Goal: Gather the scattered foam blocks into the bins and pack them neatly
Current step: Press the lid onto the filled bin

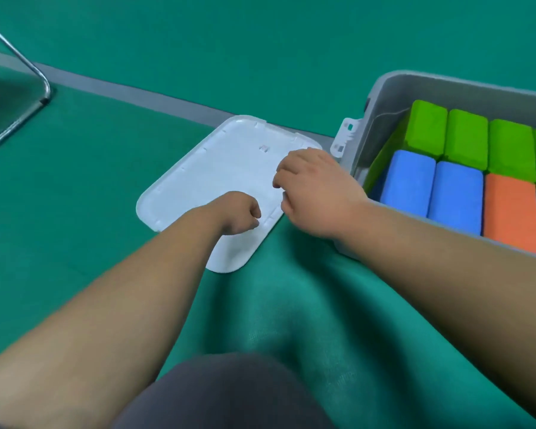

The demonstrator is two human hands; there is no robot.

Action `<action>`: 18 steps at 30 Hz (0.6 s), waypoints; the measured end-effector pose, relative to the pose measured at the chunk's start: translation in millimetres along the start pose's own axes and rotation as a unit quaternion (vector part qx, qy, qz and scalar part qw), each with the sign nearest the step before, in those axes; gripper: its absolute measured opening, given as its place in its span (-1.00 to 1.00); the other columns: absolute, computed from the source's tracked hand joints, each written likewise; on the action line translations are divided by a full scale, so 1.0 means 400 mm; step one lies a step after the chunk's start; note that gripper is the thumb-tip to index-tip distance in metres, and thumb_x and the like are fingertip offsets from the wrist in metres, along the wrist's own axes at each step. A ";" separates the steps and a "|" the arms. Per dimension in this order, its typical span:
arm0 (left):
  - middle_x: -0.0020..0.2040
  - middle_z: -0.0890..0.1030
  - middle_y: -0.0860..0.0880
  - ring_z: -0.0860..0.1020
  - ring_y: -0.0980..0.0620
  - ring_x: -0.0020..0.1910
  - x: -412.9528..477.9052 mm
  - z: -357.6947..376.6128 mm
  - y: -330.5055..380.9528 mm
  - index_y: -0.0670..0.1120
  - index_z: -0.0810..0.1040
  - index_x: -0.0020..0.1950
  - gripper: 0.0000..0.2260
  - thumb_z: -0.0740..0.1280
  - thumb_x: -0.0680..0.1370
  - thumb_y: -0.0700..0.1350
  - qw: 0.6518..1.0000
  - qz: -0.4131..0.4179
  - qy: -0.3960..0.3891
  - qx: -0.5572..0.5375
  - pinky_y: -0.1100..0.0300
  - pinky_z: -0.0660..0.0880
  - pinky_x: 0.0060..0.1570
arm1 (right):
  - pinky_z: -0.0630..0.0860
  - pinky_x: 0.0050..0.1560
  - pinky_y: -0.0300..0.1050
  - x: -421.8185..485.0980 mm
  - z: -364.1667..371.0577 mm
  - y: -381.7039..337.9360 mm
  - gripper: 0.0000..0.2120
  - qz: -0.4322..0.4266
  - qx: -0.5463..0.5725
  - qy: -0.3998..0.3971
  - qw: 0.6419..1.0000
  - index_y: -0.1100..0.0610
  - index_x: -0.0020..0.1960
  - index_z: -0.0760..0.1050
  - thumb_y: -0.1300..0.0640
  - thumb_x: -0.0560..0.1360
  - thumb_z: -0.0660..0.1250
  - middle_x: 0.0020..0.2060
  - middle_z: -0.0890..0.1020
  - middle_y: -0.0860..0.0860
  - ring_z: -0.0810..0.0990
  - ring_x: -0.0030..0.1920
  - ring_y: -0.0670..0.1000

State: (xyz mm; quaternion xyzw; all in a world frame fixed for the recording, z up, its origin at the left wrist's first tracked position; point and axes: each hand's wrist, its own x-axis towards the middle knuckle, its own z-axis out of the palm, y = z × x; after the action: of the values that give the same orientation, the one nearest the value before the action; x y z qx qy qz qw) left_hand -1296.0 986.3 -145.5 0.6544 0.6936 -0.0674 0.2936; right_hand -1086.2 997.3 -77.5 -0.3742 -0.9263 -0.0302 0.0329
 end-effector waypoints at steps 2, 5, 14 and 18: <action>0.26 0.59 0.08 0.52 0.01 0.25 0.009 0.029 -0.042 0.06 0.61 0.32 -0.70 0.36 0.58 0.00 1.000 -0.008 -0.009 0.011 0.13 0.42 0.15 | 0.35 0.37 0.05 0.012 0.008 -0.027 -0.66 0.006 0.020 -0.006 1.000 0.05 0.23 0.59 0.03 0.52 0.21 0.17 0.59 0.02 0.49 0.26 0.13; 0.16 0.63 0.06 0.55 -0.03 0.18 0.021 0.074 -0.074 0.02 0.65 0.19 -0.74 0.43 0.55 0.06 0.998 -0.011 -0.038 0.045 0.08 0.48 0.12 | 0.41 0.30 0.07 0.014 0.031 -0.066 -0.65 0.017 0.067 -0.038 0.997 0.06 0.30 0.55 0.05 0.56 0.22 0.22 0.56 0.03 0.48 0.24 0.14; -0.15 0.59 0.00 0.60 -0.08 -0.10 0.034 0.191 -0.115 -0.02 0.55 -0.16 -0.64 0.55 0.41 0.23 0.980 -0.042 -0.125 0.146 0.02 0.57 0.01 | 0.46 0.29 0.03 -0.027 0.092 -0.071 -0.65 0.064 0.112 -0.124 0.984 0.03 0.31 0.53 0.03 0.57 0.20 0.26 0.50 0.01 0.48 0.27 0.13; -0.11 0.61 -0.03 0.60 -0.08 -0.10 0.015 0.191 -0.094 -0.03 0.54 -0.17 -0.76 0.52 0.47 0.06 0.983 -0.032 -0.100 0.153 0.01 0.59 0.00 | 0.47 0.28 0.03 -0.027 0.088 -0.075 -0.65 0.073 0.114 -0.139 0.981 0.03 0.31 0.52 0.02 0.57 0.20 0.26 0.48 0.02 0.47 0.28 0.13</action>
State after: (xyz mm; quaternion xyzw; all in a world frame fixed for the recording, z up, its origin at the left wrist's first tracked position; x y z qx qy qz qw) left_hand -1306.9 950.2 -221.9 0.6587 0.6633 -0.2468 0.2554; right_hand -1100.6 971.3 -114.2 -0.4353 -0.8894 0.1301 -0.0514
